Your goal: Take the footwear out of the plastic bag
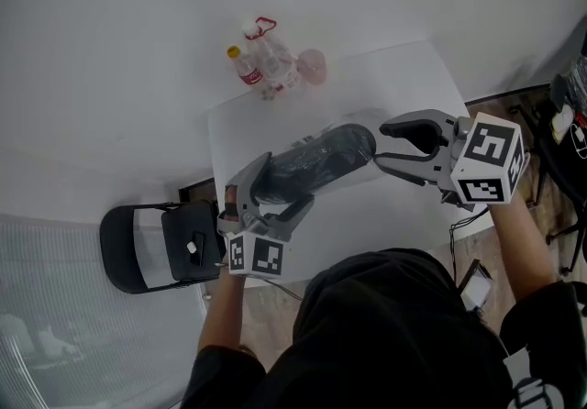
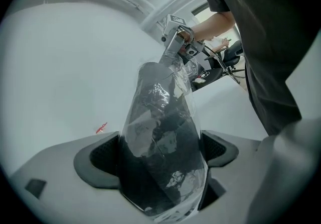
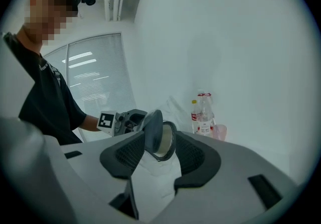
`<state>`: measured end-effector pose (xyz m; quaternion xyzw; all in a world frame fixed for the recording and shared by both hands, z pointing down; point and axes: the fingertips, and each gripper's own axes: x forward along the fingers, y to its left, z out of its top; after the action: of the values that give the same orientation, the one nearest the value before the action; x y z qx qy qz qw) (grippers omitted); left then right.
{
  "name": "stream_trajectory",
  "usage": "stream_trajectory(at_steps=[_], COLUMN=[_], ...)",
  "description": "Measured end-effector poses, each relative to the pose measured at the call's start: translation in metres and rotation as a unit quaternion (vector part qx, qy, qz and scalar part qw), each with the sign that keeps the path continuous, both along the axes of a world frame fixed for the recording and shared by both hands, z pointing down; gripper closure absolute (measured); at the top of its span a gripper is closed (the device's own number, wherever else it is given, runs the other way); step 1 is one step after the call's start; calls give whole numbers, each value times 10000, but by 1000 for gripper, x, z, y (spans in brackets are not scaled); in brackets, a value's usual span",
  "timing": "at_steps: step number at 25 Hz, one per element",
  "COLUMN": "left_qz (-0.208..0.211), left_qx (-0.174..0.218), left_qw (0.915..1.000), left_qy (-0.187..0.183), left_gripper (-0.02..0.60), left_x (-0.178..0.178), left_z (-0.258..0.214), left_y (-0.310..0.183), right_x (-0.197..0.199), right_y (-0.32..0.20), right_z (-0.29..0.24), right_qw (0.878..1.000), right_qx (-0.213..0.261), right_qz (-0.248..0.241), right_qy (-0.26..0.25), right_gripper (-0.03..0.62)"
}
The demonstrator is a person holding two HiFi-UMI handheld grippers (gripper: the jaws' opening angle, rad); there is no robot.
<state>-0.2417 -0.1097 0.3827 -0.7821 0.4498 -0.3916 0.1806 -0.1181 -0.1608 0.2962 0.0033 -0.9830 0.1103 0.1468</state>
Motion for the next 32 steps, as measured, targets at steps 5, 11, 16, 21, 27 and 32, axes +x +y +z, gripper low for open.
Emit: stream_trajectory(at_steps=[5, 11, 16, 21, 27, 32], left_qz=[222, 445, 288, 118, 260, 401], left_qx=[371, 681, 643, 616, 589, 513], left_qw=[9984, 9950, 9943, 9943, 9961, 9941], left_qy=[-353, -582, -799, -859, -603, -872], left_gripper=[64, 64, 66, 106, 118, 129], left_x=[8, 12, -1, -2, 9, 15], left_z=[-10, -17, -12, -11, -9, 0], left_y=[1, 2, -8, -9, -9, -8], right_x=[-2, -5, -15, -17, -12, -16], right_y=[0, -4, 7, 23, 32, 64], right_z=[5, 14, 16, 19, 15, 27], right_qw=[9999, 9987, 9960, 9914, 9875, 9700], right_qx=[-35, -200, -353, -10, -49, 556], right_qz=[-50, -78, -662, -1090, -1428, -2167], right_qy=[154, 455, 476, 721, 665, 949], right_gripper=[411, 384, 385, 387, 464, 456])
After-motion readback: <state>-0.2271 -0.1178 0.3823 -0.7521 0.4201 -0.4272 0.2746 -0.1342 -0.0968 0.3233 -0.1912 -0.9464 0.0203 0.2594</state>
